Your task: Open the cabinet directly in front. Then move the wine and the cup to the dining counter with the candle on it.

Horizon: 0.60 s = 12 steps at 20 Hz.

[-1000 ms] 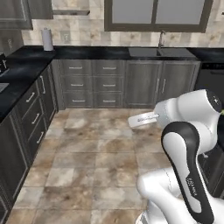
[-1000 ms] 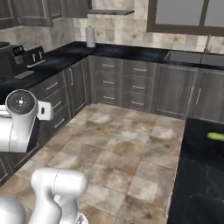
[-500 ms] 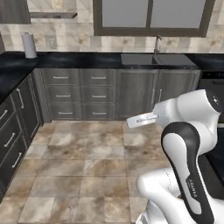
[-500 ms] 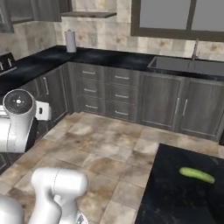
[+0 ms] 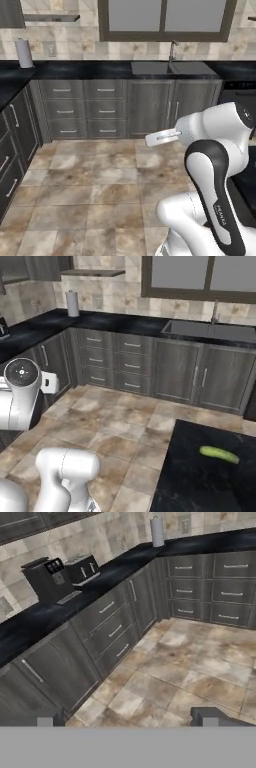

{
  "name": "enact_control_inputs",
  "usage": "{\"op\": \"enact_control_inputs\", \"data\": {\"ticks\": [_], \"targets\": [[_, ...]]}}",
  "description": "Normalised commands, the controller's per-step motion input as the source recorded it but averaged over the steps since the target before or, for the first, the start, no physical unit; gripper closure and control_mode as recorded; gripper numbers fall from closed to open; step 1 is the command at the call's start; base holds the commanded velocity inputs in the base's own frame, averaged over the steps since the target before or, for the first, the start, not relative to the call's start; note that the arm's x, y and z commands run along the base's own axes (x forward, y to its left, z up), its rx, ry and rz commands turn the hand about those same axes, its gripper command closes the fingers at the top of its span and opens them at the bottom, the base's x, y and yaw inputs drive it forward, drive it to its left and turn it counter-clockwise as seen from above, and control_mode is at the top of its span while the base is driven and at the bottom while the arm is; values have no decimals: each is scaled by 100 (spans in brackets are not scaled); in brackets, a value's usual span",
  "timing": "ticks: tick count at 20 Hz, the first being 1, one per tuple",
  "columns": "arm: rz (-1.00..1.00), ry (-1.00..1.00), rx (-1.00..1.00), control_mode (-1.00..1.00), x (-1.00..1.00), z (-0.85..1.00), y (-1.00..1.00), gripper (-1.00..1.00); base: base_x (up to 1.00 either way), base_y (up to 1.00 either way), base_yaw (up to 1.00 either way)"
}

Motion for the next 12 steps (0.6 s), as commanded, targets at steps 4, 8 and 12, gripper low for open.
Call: {"op": "enact_control_inputs", "data": {"ticks": [4,8,12], "targets": [[0,0,0,100,0,0,0,-100,96,24,7],[0,0,0,100,0,0,0,-100,100,100,-21],[0,0,0,100,0,0,0,-100,100,56,-29]]}}
